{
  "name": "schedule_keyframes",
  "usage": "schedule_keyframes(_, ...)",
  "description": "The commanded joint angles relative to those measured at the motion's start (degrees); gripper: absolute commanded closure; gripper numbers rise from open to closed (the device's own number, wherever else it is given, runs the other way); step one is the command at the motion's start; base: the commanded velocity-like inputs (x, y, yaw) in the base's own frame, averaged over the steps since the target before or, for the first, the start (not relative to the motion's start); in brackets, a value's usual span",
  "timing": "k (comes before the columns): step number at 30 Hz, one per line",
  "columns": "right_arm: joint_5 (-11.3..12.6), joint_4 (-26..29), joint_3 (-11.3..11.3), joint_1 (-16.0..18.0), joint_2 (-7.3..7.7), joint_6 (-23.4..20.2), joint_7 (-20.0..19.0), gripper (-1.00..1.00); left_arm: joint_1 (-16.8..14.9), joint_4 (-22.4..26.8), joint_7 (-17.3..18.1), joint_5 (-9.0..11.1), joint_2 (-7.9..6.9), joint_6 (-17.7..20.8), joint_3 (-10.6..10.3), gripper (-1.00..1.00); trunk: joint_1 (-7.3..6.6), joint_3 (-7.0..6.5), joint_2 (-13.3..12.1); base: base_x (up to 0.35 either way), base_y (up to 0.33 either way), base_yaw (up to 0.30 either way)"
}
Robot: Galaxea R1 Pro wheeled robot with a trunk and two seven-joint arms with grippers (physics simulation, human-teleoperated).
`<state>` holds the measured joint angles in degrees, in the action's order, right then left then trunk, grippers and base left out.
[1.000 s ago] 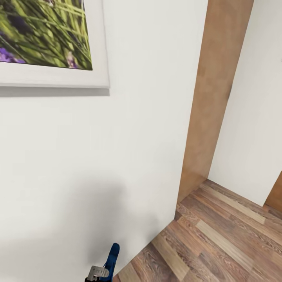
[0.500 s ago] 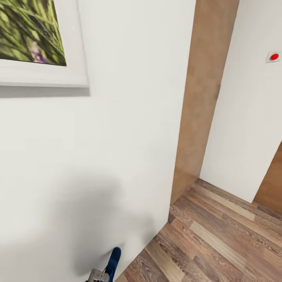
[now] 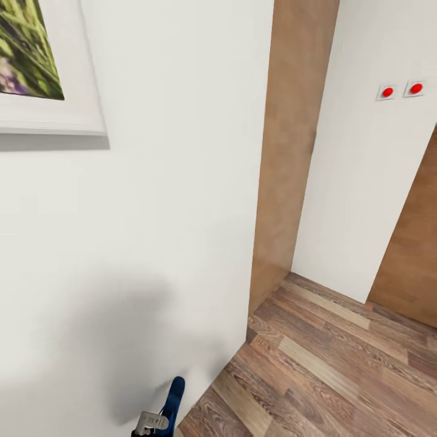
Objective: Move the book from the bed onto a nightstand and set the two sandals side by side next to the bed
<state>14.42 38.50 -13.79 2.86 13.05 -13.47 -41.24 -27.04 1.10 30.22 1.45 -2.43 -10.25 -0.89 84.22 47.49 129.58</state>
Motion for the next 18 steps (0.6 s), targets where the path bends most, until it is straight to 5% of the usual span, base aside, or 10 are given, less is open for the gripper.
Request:
schedule_keyframes(1, 0.5, 0.0, -0.1, 0.0, 0.0, -0.6, -0.2, -1.0, 0.0, 0.0, 0.2, 0.1, -0.02, -0.2, -0.1, 1.0, -0.01, 0.06, 0.0, 0.0, 0.0, -0.202)
schedule_keyframes(18, 0.5, 0.0, -0.2, 0.0, 0.04, -0.6, -0.2, -1.0, 0.0, 0.0, 0.2, 0.1, -0.03, -0.2, -0.1, 1.0, -0.01, 0.06, 0.0, 0.0, 0.0, -0.202)
